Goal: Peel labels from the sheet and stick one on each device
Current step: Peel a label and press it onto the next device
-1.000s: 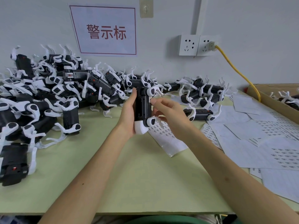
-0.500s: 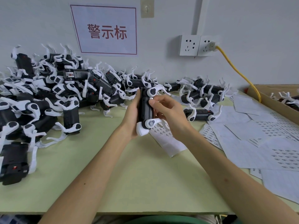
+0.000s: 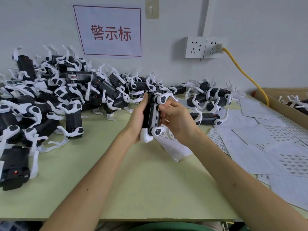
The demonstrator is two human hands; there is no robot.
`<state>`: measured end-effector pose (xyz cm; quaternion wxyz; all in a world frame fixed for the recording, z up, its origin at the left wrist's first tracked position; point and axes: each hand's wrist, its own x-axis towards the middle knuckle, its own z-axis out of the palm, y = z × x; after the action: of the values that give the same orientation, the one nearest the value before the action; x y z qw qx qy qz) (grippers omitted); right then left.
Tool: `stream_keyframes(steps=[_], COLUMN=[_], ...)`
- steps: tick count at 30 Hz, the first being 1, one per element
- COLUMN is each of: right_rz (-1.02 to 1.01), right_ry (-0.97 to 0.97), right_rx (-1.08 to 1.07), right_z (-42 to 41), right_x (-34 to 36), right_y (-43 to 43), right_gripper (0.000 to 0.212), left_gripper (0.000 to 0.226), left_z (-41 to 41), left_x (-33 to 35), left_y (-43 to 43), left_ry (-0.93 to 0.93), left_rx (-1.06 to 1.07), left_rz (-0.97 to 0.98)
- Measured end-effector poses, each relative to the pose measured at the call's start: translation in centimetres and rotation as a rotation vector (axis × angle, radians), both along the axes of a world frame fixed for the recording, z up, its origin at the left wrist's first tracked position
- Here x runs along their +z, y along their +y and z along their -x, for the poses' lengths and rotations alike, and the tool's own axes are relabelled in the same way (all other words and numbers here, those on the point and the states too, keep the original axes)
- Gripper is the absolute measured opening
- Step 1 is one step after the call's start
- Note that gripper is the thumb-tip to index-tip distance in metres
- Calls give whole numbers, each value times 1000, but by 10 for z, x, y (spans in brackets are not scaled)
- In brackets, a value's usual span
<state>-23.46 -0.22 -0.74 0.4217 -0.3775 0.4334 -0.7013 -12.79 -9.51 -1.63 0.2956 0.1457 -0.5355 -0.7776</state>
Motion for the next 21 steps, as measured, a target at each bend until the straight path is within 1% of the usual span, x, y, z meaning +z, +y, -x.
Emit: stream_keyframes(steps=[2,3,7,8,11,13,18,21], right_rz=[-4,-3,19,27,57,77,93,94], right_ry=[-83,-93,-50,-40,9,61,131,128], right_rx=[41,58,100,99,54,41,56,32], right_z=[1,2,3,3,2,3,5,4], right_x=[0,0,0,0,-2,-2,-1,-3], right_y=[0,0,-1,-1,-2,-2,-3,-3], right_gripper=[31,35,43,43,30,25,29,26], left_gripper=[65,65,65,66,64,62,66,63], left_z=[0,1,-1,-1,-1,-1,-1,0], left_x=[-1,-1,0,0,0,0,1,1], left_y=[1,2,2,2,1,0,1,2], left_ry=[-7,-7,30,38,51,50,87,68], left_rx=[-7,-16,-65,-72,-67,-59,-89,-57], left_rz=[0,-6,-31,-42,-83,-110,-160,-154])
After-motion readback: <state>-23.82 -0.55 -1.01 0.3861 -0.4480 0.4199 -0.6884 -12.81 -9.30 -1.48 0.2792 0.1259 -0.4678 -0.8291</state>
